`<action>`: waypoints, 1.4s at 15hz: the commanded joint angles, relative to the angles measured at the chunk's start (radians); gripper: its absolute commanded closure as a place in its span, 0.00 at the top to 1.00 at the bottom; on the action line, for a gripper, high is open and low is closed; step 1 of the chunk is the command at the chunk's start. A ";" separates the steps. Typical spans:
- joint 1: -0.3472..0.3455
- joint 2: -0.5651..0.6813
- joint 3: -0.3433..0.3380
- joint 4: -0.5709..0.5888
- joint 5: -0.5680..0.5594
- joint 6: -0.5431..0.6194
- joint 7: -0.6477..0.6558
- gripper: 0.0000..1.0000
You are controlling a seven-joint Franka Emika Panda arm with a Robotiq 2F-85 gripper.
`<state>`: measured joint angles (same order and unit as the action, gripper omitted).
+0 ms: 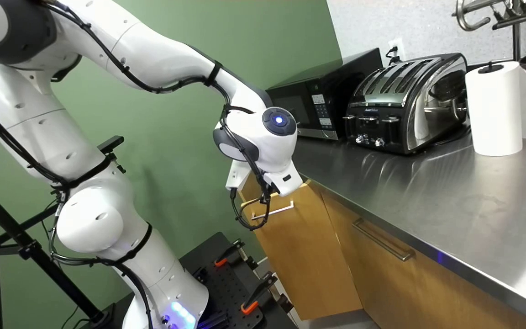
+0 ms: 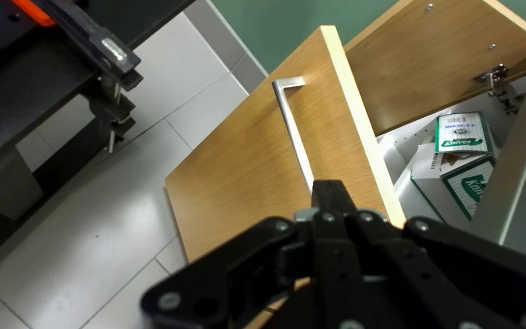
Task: Close the right cabinet door
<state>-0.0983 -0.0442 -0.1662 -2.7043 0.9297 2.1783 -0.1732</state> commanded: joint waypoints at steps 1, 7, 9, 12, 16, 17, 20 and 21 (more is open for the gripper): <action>-0.010 0.065 0.011 -0.012 0.158 0.002 -0.031 0.00; -0.006 0.228 0.039 -0.006 0.428 -0.032 -0.115 0.00; -0.004 0.291 0.051 0.005 0.492 -0.059 -0.150 0.00; -0.005 0.385 0.066 0.031 0.583 -0.117 -0.210 0.00; -0.003 0.515 0.077 0.083 0.708 -0.246 -0.289 0.00; 0.000 0.550 0.083 0.101 0.745 -0.282 -0.311 0.00; 0.021 0.639 0.101 0.143 0.823 -0.376 -0.350 0.00; 0.034 0.668 0.109 0.159 0.851 -0.393 -0.355 0.00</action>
<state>-0.0911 0.5369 -0.0721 -2.5998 1.7108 1.8511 -0.4963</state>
